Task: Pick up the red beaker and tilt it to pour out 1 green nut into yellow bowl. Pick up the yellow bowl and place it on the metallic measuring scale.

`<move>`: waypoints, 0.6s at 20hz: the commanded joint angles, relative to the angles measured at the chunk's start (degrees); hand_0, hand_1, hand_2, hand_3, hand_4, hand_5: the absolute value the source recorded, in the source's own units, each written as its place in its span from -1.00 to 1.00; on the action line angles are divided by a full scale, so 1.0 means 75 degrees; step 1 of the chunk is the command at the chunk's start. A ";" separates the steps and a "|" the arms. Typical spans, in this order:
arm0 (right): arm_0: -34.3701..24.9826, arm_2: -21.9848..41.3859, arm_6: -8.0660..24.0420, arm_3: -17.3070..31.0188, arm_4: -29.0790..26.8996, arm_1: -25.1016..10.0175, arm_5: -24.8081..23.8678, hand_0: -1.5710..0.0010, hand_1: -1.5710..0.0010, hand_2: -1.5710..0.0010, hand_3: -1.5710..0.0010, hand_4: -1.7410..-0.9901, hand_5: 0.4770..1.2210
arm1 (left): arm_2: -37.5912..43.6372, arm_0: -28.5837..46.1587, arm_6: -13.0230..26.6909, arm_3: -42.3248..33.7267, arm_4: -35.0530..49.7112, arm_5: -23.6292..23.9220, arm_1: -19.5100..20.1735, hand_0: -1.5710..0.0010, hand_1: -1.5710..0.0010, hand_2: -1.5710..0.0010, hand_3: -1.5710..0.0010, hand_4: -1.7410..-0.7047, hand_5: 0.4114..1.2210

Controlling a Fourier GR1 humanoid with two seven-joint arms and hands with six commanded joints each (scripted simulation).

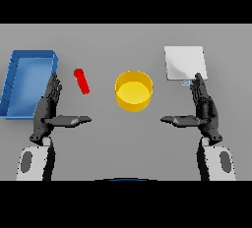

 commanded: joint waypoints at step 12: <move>0.0809 0.1108 -0.0959 -0.0747 0.2150 -0.0274 -0.0539 1.00 1.00 1.00 1.00 0.66 -0.50 | -0.0608 0.0929 -0.0048 -0.1066 -0.0928 -0.0021 0.0480 1.00 1.00 1.00 1.00 0.24 -0.49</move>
